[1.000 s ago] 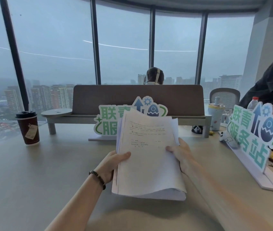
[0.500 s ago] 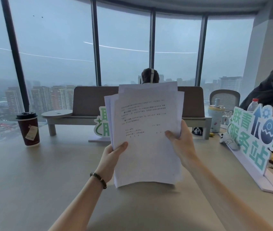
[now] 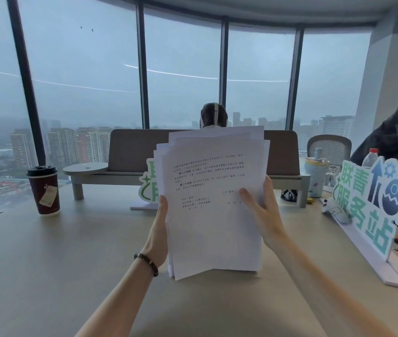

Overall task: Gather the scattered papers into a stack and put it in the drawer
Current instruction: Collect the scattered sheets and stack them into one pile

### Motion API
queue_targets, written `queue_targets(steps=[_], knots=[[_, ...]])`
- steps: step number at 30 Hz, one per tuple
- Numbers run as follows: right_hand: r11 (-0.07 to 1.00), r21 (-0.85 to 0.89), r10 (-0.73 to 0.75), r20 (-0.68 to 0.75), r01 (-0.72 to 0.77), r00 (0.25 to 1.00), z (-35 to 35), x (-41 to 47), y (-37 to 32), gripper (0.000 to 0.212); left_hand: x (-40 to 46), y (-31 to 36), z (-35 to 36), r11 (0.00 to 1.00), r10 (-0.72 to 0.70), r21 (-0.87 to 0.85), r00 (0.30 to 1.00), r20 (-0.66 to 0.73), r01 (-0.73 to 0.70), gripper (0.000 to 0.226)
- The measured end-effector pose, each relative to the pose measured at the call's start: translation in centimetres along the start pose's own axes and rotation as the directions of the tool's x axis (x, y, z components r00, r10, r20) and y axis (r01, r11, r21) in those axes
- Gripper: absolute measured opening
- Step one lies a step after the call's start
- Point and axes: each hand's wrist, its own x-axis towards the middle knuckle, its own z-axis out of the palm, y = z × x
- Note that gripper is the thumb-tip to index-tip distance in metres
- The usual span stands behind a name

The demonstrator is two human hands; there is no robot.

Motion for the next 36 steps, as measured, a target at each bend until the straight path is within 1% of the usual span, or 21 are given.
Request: queue_targets(steps=[2,5,7,11,13,16,17,19,21,22,23,25,27,28,31,34,36], knots=[[0.999,-0.032,-0.003,-0.007,0.003,1.0,0.2,0.0,0.3,0.048,0.0,0.0,0.0,1.0,0.006,-0.018,1.0,-0.007,-0.006,0.065],[0.998,-0.06,-0.014,-0.013,0.014,1.0,0.4,0.0,0.5,0.049,-0.2,0.1,0.2,0.999,0.026,-0.033,1.0,-0.008,-0.026,0.064],[0.999,-0.054,-0.011,-0.02,0.01,1.0,0.4,0.0,0.5,0.049,-0.1,0.2,0.2,0.999,0.018,-0.03,1.0,-0.015,-0.019,0.064],[1.0,-0.006,-0.015,-0.023,0.015,1.0,-0.1,-0.1,0.3,0.048,0.4,0.0,-0.1,1.0,-0.007,0.013,1.0,0.016,0.007,0.064],[1.0,-0.008,-0.03,-0.011,0.03,1.0,-0.2,-0.1,0.1,0.057,0.5,0.0,0.0,0.999,-0.011,0.032,1.0,0.02,0.01,0.061],[0.999,-0.016,-0.032,-0.004,0.031,0.999,0.0,-0.4,0.2,0.081,0.6,-0.2,0.1,0.999,-0.023,0.049,1.0,-0.012,0.023,0.058],[1.0,-0.015,-0.017,-0.01,0.017,1.0,0.2,-0.7,0.4,0.084,0.7,-0.3,0.1,0.998,-0.02,0.065,0.999,-0.029,0.021,0.057],[1.0,-0.019,0.02,-0.023,-0.02,1.0,0.5,-1.5,1.1,0.086,0.6,-0.7,-0.1,0.992,0.009,0.125,0.997,-0.08,0.001,0.056],[0.998,-0.044,0.043,-0.029,-0.045,0.999,0.7,-2.1,1.9,0.081,0.5,-1.1,-0.3,0.979,0.065,0.199,0.992,-0.112,-0.042,0.055],[0.997,-0.059,0.053,-0.035,-0.055,0.998,0.7,-2.1,2.2,0.078,0.4,-1.3,-0.3,0.97,0.095,0.234,0.991,-0.098,-0.07,0.054],[0.995,-0.069,0.065,-0.042,-0.068,0.997,0.8,-2.1,2.4,0.075,0.3,-1.4,-0.3,0.959,0.116,0.269,0.99,-0.08,-0.091,0.049],[0.992,-0.092,0.086,-0.05,-0.09,0.995,0.9,-1.9,2.4,0.072,0.3,-1.6,-0.1,0.932,0.138,0.347,0.987,-0.082,-0.102,0.032],[0.987,-0.147,0.061,-0.047,-0.067,0.997,1.2,-1.9,2.2,0.071,0.8,-2.1,-0.3,0.888,0.168,0.452,0.974,-0.149,-0.084,0.015],[0.983,-0.176,0.034,-0.047,-0.042,0.998,1.4,-2.0,2.1,0.07,1.0,-2.3,-0.5,0.87,0.173,0.49,0.968,-0.179,-0.065,0.01],[0.963,-0.266,-0.06,-0.068,0.04,0.996,1.8,-2.1,2.0,0.069,1.5,-2.6,-0.5,0.845,0.196,0.532,0.957,-0.211,-0.056,0.006],[0.944,-0.316,-0.13,-0.099,0.093,0.986,2.1,-2.0,2.0,0.069,1.3,-2.2,0.2,0.867,0.239,0.486,0.947,-0.215,-0.109,0.007],[0.939,-0.318,-0.166,-0.088,0.13,0.982,2.1,-2.2,1.9,0.07,1.0,-1.7,0.2,0.921,0.191,0.374,0.964,-0.187,-0.11,0.015]])
